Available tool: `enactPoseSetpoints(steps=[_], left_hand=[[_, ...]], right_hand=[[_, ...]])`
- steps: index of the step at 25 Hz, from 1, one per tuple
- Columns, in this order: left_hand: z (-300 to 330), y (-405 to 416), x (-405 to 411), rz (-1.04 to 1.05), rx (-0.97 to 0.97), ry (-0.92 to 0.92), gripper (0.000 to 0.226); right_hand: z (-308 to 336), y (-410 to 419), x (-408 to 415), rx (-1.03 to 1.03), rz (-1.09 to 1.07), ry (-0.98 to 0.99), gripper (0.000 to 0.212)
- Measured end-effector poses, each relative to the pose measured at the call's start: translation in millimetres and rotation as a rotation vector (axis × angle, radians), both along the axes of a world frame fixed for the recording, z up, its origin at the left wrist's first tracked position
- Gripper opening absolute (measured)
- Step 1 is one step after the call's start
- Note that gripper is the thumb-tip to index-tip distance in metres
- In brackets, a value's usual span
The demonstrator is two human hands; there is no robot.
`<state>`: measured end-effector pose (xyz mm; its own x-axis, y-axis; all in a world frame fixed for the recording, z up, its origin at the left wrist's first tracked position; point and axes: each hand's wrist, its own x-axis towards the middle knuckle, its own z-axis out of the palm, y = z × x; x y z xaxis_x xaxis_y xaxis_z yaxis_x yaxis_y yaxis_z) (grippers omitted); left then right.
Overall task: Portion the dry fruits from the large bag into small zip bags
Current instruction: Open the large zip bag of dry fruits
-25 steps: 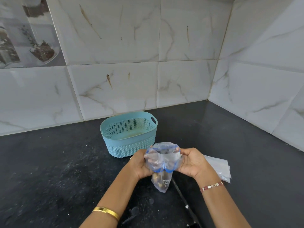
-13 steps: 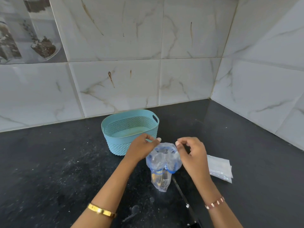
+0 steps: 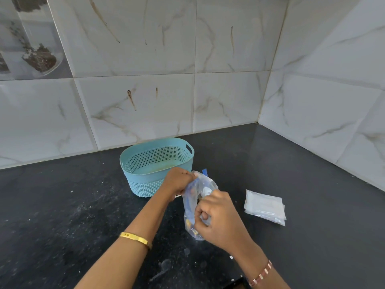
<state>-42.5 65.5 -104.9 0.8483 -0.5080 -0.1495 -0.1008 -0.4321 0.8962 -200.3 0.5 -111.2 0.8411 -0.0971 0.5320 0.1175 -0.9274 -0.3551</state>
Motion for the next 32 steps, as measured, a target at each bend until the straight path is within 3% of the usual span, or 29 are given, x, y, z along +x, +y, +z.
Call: enactPoseSetpoints(steps=[2,5,7,9,11,13,15,18,20,23,27,32], left_hand=[[-6.6,-1.0,-0.6,0.078,-0.117,0.137,0.022],[-7.8,5.8,-8.4,0.102,-0.114,0.168,0.020],[1.3,15.4,-17.8,0.090,-0.070,0.134,0.022],[11.0,24.7,-28.7,0.042,0.099,0.032,0.037],[15.8,31.1,-38.6,-0.039,0.255,-0.007,0.037],[12.3,34.5,-43.8,-0.071,0.247,0.075,0.034],[5.6,38.0,-45.2,-0.045,0.092,0.233,0.026],[-9.7,41.6,-47.0,0.062,-0.219,0.521,0.017],[-19.5,40.7,-49.3,0.139,-0.387,0.680,0.014],[-24.4,37.3,-54.1,0.274,-0.663,0.929,0.017],[-21.2,34.9,-55.3,0.353,-0.990,1.136,0.027],[-25.3,35.4,-57.8,0.239,-0.900,1.112,0.034]], right_hand=[[-5.1,3.2,0.5,-0.053,0.036,0.053,0.012],[-5.2,-2.2,-1.2,0.228,0.015,0.149,0.019],[-3.2,-6.6,-0.7,0.431,-0.080,0.006,0.016],[-0.6,-13.0,4.9,0.462,-0.262,-0.084,0.023],[2.6,-19.6,15.2,0.499,-0.407,0.133,0.039],[1.7,-22.0,24.3,0.580,-0.447,0.352,0.035],[-1.1,-24.0,27.1,0.712,-0.413,0.388,0.024],[1.8,-31.8,23.3,1.235,-0.295,0.367,0.010],[1.8,-37.7,19.5,1.588,-0.202,0.366,0.014],[-5.8,-42.7,15.7,1.925,-0.178,0.328,0.015],[-13.6,-43.3,13.9,2.108,-0.148,0.305,0.018],[-17.4,-41.7,19.7,2.069,-0.191,0.364,0.026]])
